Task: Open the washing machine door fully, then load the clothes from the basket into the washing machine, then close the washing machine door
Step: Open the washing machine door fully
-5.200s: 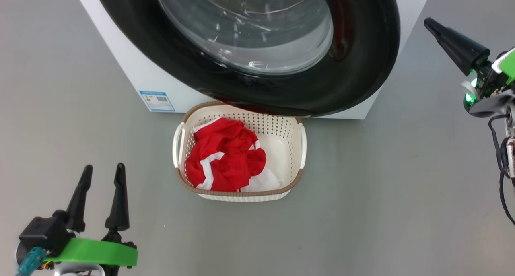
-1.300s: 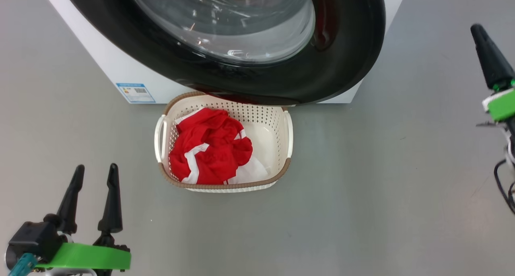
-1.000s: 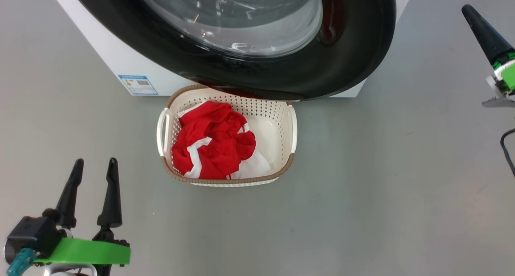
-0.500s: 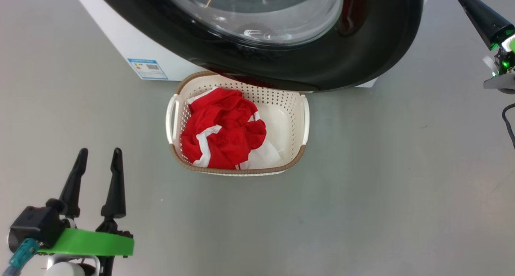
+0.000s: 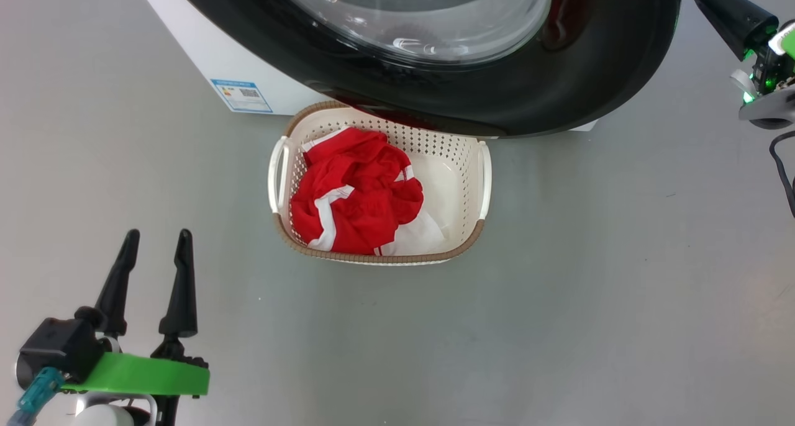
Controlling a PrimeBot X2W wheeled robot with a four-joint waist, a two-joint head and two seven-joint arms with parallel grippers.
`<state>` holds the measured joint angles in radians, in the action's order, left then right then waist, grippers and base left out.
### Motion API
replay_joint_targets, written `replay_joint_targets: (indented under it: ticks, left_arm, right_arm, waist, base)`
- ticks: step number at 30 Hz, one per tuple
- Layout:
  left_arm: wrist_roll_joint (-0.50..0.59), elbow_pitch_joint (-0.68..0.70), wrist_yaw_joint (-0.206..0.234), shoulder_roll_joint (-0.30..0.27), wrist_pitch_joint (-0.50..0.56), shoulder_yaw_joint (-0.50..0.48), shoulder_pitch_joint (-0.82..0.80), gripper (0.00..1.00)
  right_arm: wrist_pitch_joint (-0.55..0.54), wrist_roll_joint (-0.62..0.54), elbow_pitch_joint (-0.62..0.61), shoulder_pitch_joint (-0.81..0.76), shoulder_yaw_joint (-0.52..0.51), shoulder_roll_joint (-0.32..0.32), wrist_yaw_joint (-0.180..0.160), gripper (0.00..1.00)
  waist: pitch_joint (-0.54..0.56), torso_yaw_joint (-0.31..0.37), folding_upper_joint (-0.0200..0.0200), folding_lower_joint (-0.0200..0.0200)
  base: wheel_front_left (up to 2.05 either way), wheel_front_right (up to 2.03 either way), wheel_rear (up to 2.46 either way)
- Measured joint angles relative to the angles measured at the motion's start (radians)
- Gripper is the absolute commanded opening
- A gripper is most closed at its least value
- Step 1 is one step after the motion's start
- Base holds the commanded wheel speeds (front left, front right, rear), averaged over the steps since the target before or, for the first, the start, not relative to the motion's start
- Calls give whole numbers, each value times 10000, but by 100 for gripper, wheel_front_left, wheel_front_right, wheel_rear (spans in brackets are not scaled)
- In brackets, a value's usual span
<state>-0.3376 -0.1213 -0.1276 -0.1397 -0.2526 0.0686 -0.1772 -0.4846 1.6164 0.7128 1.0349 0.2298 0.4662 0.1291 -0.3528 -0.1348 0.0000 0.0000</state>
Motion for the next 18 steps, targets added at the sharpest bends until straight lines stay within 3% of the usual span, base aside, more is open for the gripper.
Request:
replay_joint_targets:
  ticks: [18]
  left_arm:
    - [-13,-35,0,77,0,-23,-187,100]
  right_arm:
    - [-1124,138,374,372,221,-127,0,0]
  waist:
    - [-197,-104,0,-1]
  base:
    - [0,0,0]
